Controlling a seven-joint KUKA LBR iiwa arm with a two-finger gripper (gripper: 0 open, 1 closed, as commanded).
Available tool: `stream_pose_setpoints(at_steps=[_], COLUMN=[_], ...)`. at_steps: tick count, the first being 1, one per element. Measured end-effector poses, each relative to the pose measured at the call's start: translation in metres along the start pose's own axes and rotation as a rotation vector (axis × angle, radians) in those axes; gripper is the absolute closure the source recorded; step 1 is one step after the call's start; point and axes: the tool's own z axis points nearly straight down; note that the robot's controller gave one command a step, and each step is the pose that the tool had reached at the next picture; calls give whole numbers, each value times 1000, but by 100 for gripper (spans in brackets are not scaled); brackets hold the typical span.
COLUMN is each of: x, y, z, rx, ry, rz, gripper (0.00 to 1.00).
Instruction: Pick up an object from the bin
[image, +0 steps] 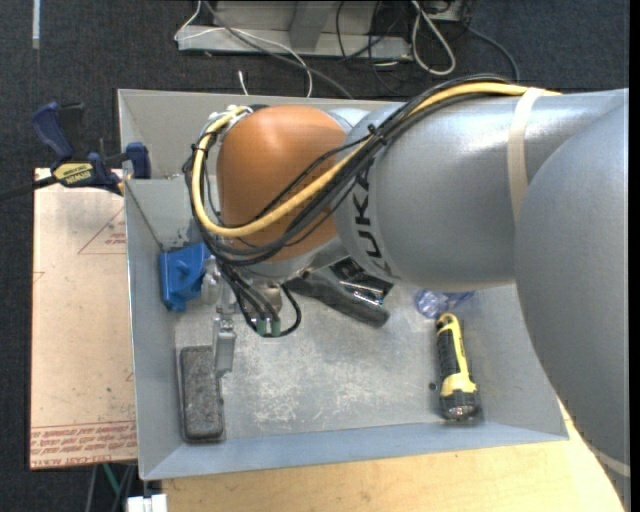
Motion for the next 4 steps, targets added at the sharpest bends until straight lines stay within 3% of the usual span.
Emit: stream_pose_setpoints(at_steps=[1,2,3,4], x=[-2,-44,-79,-99], y=[-1,2,5,4], z=[-4,108,57,113], rx=[-1,-1,-3,-3], ry=[-7,-9,-17,-11], rz=[5,-343,-524,-835], gripper=[0,0,0,0])
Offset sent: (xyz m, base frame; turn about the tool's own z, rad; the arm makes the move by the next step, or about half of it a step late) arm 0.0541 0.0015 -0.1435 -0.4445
